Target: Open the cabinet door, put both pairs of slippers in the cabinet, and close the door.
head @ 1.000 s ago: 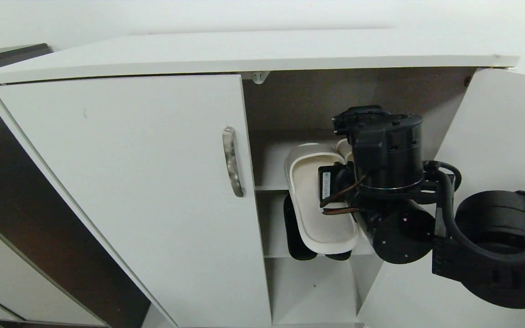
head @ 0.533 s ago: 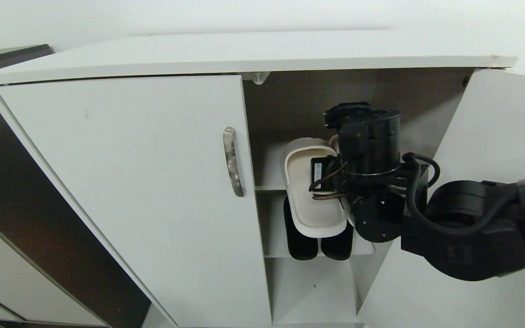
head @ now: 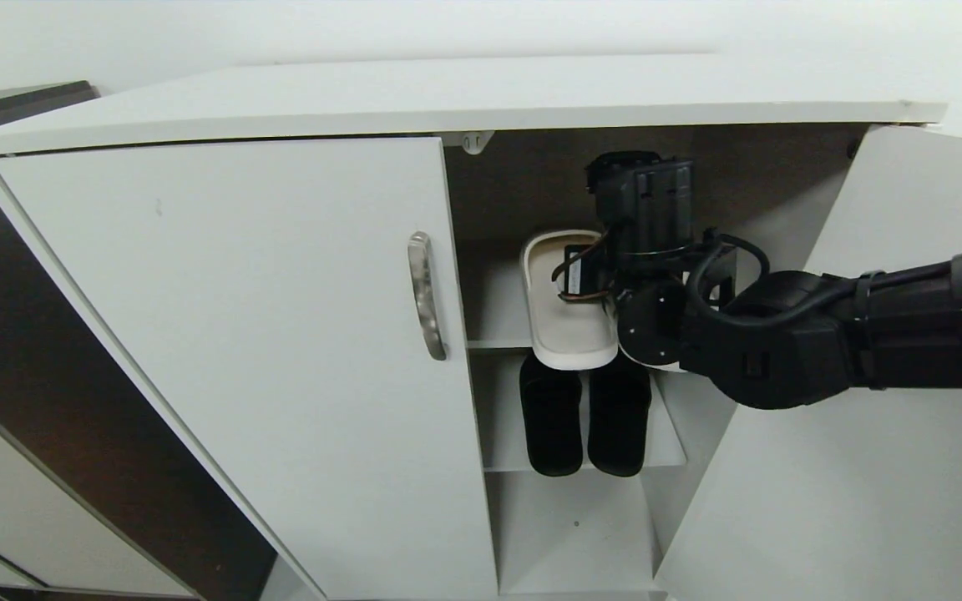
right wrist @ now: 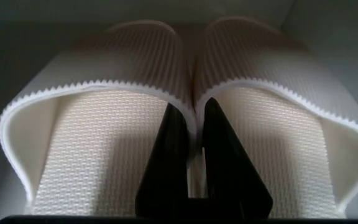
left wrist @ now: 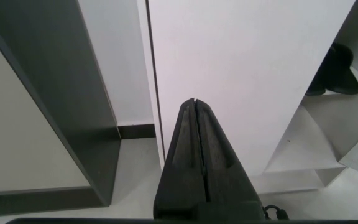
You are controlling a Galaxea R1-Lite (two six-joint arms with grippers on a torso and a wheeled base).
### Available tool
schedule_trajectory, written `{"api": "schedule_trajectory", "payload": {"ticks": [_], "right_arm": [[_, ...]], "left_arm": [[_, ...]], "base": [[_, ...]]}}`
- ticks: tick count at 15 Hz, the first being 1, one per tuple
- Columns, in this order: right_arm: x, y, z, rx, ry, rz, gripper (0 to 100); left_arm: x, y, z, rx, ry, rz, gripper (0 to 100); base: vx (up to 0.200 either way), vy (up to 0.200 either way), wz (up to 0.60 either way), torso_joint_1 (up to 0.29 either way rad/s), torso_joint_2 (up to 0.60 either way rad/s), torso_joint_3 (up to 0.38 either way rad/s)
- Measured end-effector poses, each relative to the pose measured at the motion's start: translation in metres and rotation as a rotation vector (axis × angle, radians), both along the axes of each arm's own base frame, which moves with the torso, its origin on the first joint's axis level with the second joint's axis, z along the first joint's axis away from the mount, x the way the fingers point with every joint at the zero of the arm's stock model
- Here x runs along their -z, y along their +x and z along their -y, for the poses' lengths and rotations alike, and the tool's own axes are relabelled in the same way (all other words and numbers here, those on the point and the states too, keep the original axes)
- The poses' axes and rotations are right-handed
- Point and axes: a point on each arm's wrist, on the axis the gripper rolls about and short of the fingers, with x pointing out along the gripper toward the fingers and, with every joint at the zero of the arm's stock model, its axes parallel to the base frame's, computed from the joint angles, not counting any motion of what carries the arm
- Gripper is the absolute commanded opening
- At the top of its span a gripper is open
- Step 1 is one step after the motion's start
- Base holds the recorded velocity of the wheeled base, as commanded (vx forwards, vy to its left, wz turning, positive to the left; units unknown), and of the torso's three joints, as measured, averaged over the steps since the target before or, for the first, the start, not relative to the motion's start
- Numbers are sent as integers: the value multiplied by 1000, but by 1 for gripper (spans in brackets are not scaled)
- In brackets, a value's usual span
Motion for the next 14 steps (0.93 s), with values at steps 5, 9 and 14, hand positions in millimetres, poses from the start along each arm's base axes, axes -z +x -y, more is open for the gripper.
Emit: {"api": "schedule_trajectory", "payload": {"ticks": [5,9,14], "right_arm": [[1,18,-2,-4,2,-4,0],[8,25,-3,6,-6,-13,0],[14,29,-4,9,-9,-23,0]], "left_arm": [[0,0,0,0,0,0,0],[0,0,0,0,0,0,0],[0,0,0,0,-1,0,0]], "base": [[0,0,0,0,0,0],[0,0,0,0,0,0],[0,0,0,0,0,0]]}}
